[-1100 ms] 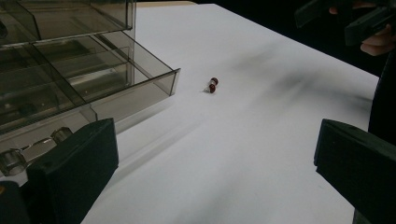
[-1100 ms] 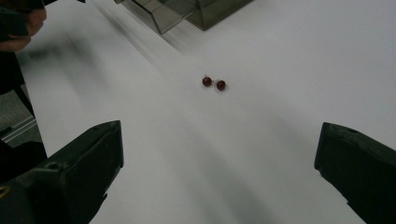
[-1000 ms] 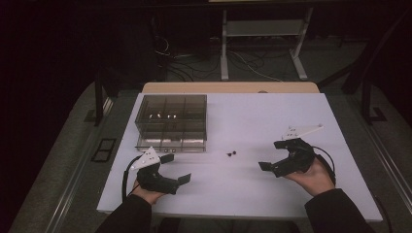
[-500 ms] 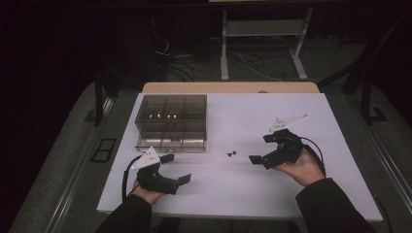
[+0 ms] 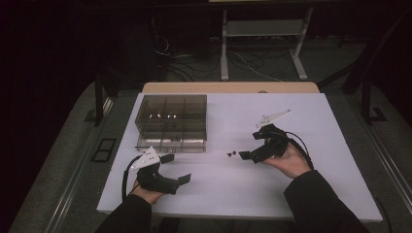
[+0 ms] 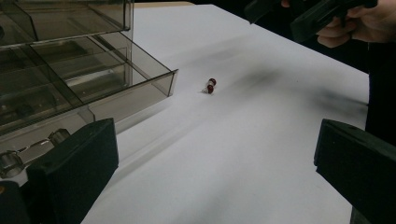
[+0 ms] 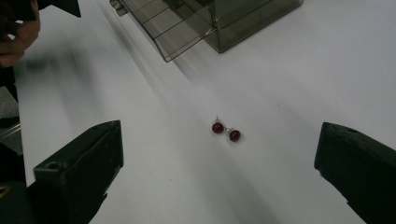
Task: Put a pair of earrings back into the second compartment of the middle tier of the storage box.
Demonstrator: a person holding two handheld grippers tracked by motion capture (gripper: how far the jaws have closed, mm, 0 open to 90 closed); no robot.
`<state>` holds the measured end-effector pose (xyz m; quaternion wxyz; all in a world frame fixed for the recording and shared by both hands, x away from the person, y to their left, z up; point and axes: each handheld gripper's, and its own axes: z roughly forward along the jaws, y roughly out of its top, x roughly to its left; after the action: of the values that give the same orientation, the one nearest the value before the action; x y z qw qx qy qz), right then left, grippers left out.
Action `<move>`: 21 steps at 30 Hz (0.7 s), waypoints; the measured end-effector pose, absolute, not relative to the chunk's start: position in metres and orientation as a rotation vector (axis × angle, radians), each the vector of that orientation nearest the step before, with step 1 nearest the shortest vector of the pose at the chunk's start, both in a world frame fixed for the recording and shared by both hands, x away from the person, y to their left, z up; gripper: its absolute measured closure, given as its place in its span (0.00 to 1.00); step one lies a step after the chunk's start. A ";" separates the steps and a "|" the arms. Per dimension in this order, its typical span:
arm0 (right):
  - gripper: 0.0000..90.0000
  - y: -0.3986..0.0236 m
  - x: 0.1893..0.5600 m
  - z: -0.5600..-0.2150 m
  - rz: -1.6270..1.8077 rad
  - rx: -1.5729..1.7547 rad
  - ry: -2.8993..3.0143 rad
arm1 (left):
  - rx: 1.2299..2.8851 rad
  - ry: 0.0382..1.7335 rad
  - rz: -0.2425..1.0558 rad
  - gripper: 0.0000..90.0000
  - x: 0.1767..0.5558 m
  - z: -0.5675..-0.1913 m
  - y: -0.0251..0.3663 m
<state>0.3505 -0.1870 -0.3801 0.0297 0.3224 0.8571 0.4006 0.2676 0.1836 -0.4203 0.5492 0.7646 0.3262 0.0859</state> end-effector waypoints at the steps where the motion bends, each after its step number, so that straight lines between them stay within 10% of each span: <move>1: 0.01 -0.186 0.352 -0.382 1.235 0.994 2.645 | 1.811 0.772 0.203 0.00 0.268 -0.420 0.184; 21: 0.17 -0.175 0.387 -0.421 1.235 0.988 2.733 | 1.809 0.769 0.199 0.00 0.268 -0.420 0.184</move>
<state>0.3866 -0.1747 -0.4207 -0.0082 0.3129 0.8655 0.3910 0.2685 0.1837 -0.4201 0.5504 0.7645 0.3249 0.0839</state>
